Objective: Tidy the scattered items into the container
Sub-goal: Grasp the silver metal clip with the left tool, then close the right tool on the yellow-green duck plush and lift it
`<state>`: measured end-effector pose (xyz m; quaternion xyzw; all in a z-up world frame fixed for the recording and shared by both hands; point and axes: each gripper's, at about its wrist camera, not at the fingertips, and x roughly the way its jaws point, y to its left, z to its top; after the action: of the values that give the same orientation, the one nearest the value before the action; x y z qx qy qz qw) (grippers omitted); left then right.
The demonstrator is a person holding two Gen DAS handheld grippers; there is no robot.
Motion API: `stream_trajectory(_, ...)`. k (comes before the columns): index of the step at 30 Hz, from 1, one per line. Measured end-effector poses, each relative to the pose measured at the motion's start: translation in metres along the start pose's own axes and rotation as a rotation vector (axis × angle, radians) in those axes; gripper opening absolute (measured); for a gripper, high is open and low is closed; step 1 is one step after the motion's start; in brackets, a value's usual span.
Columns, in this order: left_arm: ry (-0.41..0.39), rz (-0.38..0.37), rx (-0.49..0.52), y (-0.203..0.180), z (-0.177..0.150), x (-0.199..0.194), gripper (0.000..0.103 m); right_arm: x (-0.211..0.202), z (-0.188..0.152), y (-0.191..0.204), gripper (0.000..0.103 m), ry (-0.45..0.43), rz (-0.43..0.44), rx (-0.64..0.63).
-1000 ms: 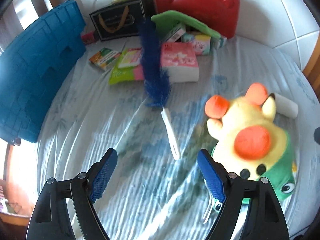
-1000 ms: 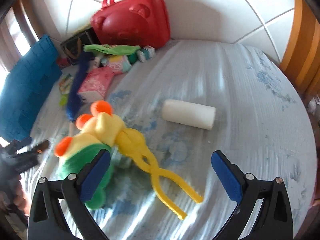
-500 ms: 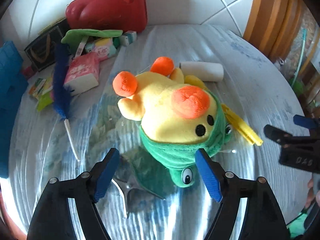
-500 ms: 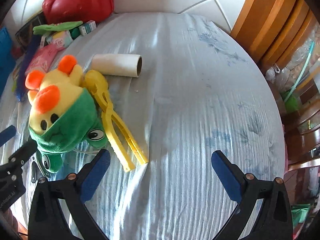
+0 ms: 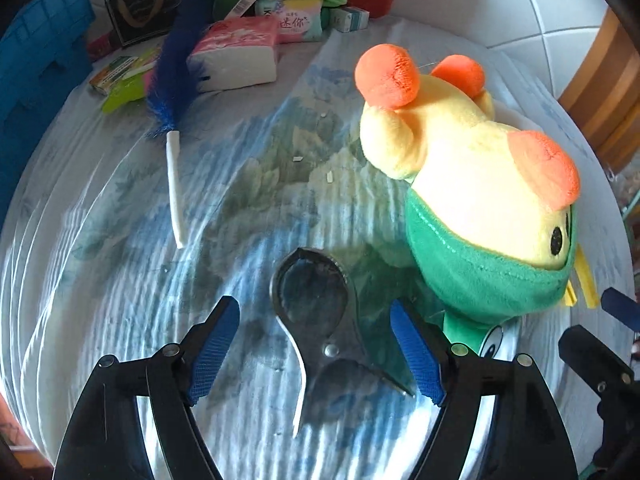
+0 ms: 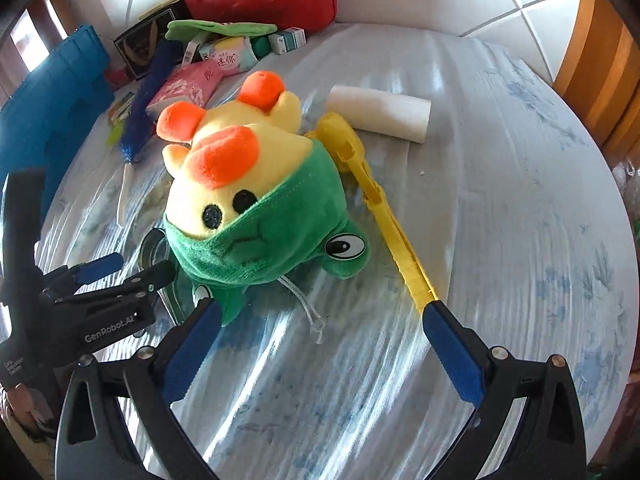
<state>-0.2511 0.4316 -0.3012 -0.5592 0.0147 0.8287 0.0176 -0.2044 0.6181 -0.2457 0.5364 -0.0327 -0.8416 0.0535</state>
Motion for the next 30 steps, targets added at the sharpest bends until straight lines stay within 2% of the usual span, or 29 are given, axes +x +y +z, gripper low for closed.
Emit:
stream_trajectory(1,0.024,0.027,0.012,-0.002,0.001,0.005,0.046,0.000,0.001,0.000,0.103,-0.005,-0.002,0.000)
stream_trajectory(2,0.031,0.033,0.012,-0.001,0.000,0.006,0.045,-0.001,0.003,0.001,0.103,-0.011,-0.003,-0.002)
stream_trajectory(6,0.044,0.060,0.016,0.009,-0.006,0.002,0.045,-0.006,0.022,0.007,0.103,-0.049,0.014,-0.033)
stream_trajectory(15,-0.019,0.094,-0.009,0.029,0.034,-0.016,0.044,0.007,0.073,0.046,0.103,-0.057,0.064,-0.132)
stream_trajectory(19,-0.047,0.110,-0.020,0.039,0.053,-0.024,0.044,0.023,0.100,0.064,0.103,-0.013,0.052,-0.183)
stream_trajectory(22,-0.068,0.121,-0.029,0.045,0.067,-0.030,0.044,0.043,0.114,0.072,0.103,0.050,0.045,-0.199)
stream_trajectory(26,-0.052,0.112,-0.015,0.046,0.076,-0.017,0.044,0.078,0.120,0.077,0.103,0.145,0.034,-0.203)
stream_trajectory(30,-0.049,0.098,-0.005,0.048,0.086,-0.008,0.044,0.098,0.124,0.075,0.103,0.156,0.043,-0.181)
